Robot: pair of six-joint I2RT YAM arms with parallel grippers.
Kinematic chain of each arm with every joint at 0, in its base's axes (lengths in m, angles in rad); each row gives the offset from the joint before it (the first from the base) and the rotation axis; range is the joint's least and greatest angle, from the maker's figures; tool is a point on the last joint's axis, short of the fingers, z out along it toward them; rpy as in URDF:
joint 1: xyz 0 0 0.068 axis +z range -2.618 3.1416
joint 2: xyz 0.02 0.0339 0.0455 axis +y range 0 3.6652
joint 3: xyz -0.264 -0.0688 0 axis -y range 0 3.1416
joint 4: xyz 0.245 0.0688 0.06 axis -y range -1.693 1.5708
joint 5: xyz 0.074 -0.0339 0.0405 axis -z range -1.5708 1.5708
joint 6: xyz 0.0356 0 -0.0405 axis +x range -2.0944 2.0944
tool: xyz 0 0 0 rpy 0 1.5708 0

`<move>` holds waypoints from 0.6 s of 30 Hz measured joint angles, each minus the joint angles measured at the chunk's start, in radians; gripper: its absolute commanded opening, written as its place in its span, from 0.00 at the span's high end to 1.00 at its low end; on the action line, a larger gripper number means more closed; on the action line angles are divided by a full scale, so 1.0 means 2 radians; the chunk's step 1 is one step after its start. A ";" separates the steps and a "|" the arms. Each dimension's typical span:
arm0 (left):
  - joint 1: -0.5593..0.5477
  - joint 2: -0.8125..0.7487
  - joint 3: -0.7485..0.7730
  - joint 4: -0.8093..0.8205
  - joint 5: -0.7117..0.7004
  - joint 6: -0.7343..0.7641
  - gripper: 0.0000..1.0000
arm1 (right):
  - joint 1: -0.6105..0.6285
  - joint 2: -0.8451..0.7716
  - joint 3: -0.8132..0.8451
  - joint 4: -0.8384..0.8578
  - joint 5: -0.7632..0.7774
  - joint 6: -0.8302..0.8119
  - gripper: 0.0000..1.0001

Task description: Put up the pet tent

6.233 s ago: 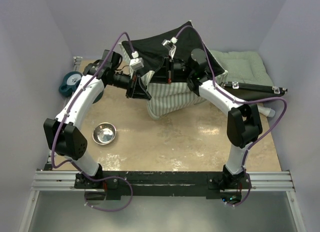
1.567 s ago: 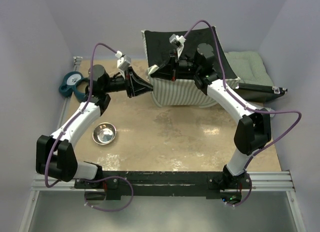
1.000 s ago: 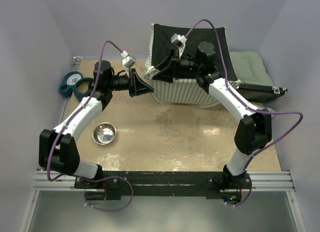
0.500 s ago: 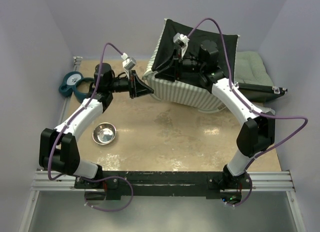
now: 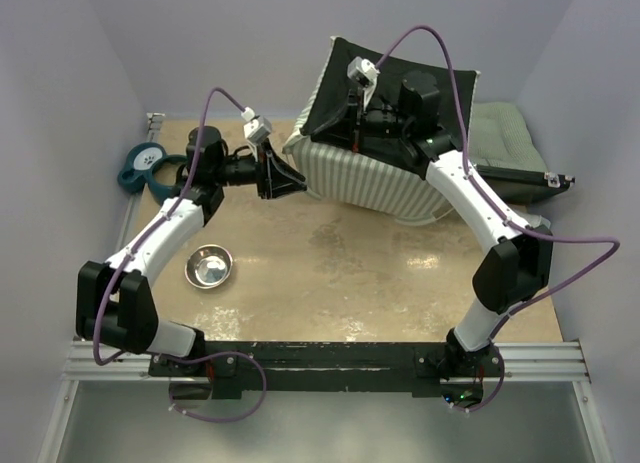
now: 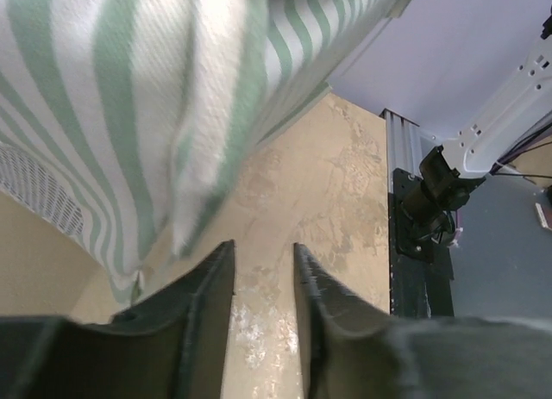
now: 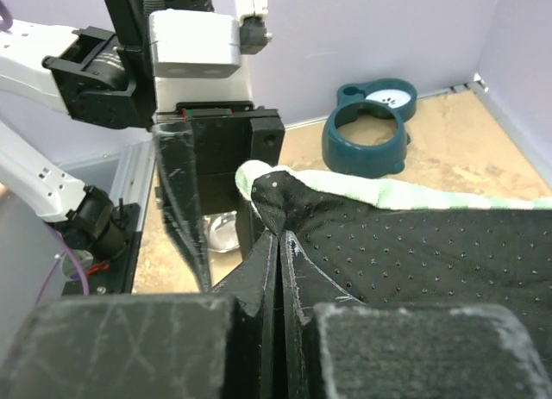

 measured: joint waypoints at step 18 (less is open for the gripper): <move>0.076 -0.072 -0.103 0.223 0.010 -0.026 0.42 | -0.001 0.000 0.021 -0.016 -0.012 -0.015 1.00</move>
